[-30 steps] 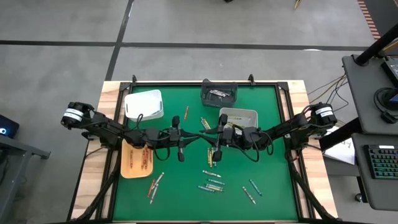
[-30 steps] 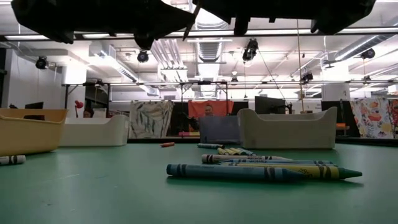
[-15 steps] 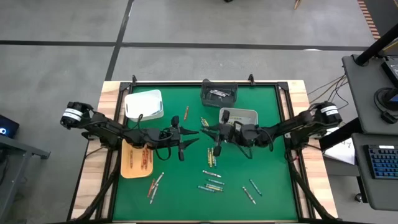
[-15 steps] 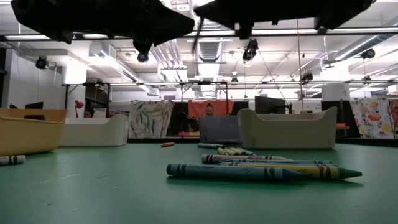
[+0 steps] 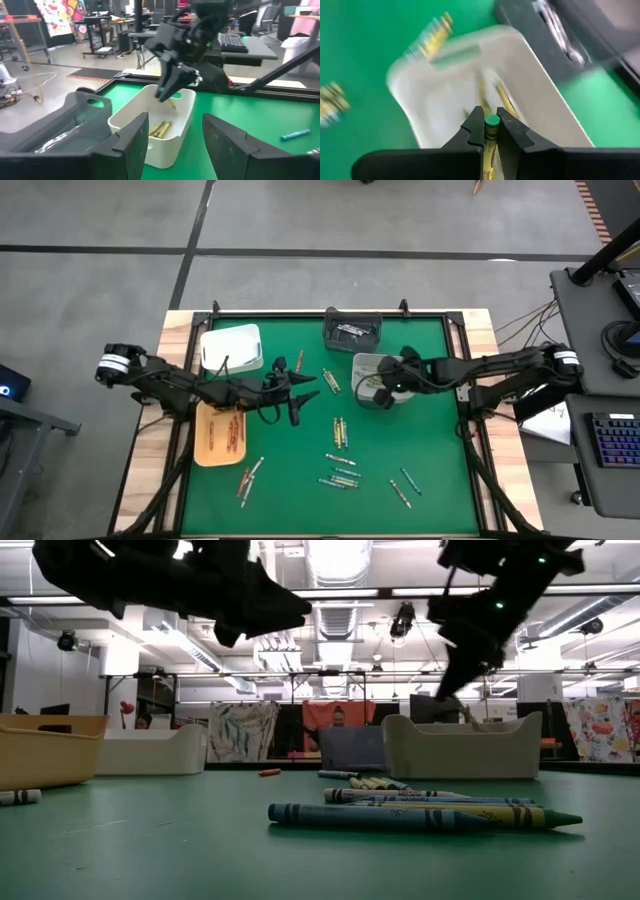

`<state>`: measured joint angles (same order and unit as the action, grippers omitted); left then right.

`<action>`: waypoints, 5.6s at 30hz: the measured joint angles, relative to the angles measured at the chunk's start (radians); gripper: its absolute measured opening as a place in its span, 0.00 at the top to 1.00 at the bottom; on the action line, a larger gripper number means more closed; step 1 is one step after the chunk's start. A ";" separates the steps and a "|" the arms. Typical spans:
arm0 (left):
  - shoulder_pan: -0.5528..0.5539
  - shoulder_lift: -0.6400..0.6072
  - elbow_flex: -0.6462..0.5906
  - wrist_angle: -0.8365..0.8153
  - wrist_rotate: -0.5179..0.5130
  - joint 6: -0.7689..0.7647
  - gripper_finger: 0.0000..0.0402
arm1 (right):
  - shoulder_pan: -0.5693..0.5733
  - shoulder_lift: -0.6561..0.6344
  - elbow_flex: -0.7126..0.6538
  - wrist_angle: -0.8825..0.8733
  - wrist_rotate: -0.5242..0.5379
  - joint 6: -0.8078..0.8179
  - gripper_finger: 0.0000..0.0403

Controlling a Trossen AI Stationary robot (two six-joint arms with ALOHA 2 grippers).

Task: Sort crayons
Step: Put the green crayon into the gray bin, then put the orange crayon into the orange bin, then put the blue crayon into the white bin

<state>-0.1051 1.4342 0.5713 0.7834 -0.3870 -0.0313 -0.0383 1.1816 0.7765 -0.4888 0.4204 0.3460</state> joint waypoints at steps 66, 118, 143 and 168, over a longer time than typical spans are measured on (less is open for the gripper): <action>0.396 0.438 0.378 -0.918 -0.007 -0.325 0.64 | -0.081 0.018 -0.001 0.405 -0.149 -0.277 0.80; -0.535 -0.288 0.416 -1.858 -0.059 -1.375 1.00 | 0.213 0.014 0.070 0.377 -0.211 0.070 0.87; -0.657 0.045 0.416 -2.326 0.170 -1.758 0.94 | 0.261 0.014 0.070 0.376 -0.210 0.063 0.87; -0.627 0.048 0.621 -2.136 -0.439 -1.353 0.90 | 0.202 0.011 0.147 0.360 -0.210 0.233 0.87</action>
<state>-0.7323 1.4818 1.1920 -1.3530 -0.8265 -1.3840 0.1640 1.1931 0.9237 -0.1287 0.2105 0.5790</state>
